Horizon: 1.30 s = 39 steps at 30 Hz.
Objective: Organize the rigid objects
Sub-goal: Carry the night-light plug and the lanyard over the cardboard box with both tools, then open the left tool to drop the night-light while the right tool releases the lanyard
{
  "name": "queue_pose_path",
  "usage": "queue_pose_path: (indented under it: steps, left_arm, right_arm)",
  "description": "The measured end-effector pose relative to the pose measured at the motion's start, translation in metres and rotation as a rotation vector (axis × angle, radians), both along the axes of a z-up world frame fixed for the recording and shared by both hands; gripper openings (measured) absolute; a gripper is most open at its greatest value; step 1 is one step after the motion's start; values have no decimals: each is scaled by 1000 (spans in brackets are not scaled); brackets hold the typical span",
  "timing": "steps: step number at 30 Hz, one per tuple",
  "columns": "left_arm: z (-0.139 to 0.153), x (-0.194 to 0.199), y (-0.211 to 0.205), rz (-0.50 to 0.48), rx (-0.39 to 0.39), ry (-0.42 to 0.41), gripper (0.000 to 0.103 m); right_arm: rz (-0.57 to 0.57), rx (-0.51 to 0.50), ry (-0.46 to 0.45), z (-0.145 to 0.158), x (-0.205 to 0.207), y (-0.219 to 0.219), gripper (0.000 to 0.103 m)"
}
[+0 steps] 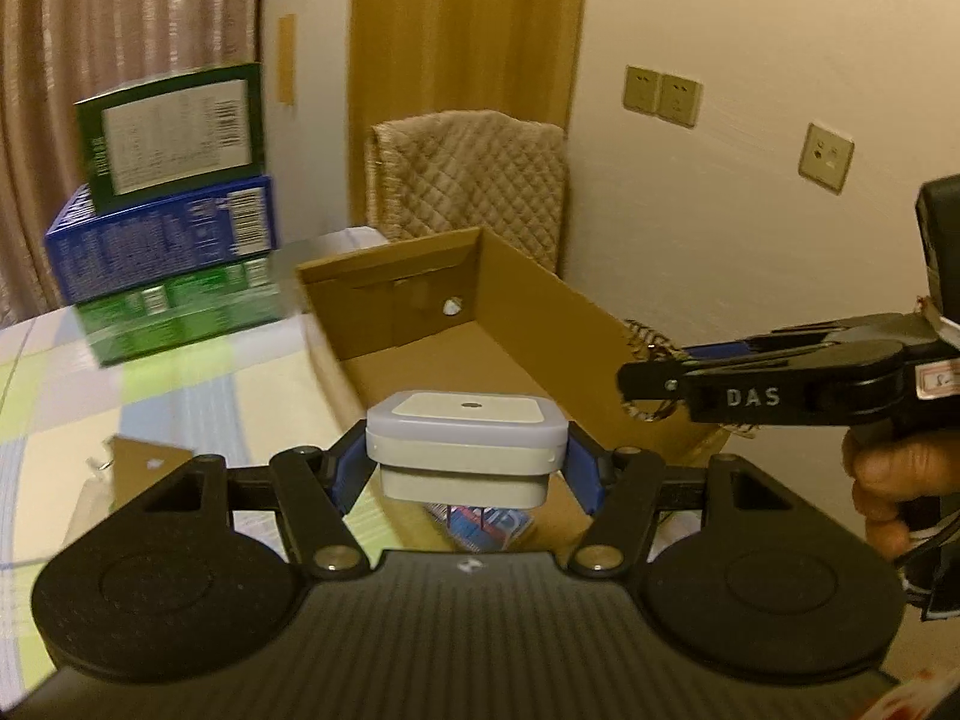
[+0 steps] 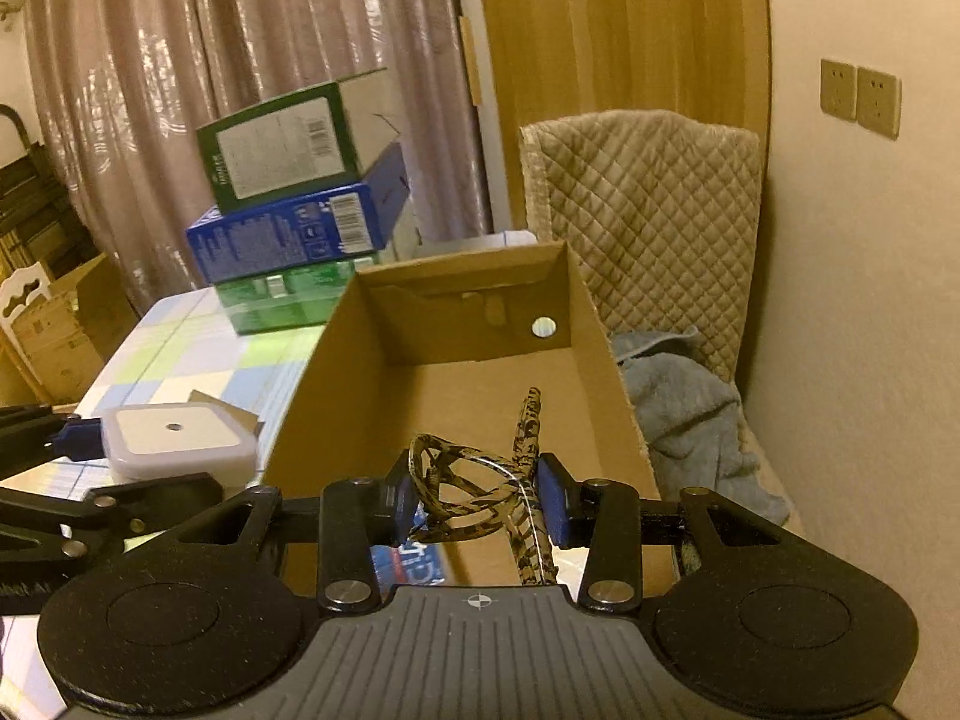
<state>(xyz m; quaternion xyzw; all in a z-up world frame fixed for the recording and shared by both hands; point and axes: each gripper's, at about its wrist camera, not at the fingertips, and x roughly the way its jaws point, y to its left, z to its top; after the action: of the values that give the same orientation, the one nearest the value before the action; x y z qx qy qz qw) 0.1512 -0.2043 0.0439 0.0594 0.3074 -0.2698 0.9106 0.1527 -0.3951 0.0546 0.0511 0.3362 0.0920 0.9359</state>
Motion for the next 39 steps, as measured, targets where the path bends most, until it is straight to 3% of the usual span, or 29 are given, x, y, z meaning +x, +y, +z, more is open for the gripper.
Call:
queue_pose_path:
  steps: [10, 20, 29, 39]
  left_arm:
    - [-22, 23, -30, -71, 79, 4, 61]
    - [-29, 31, -35, -92, 97, 18, 61]
    - [-23, 31, -27, -67, 87, -2, 64]
    - [-12, 24, 10, 17, 46, -8, 64]
  right_arm:
    - [-22, 35, 34, -19, 22, -16, 38]
    - [-32, 50, 51, -29, 28, -17, 37]
    - [-33, 53, 50, -30, 28, -17, 36]
    - [-9, 67, 45, -31, 34, -8, 36]
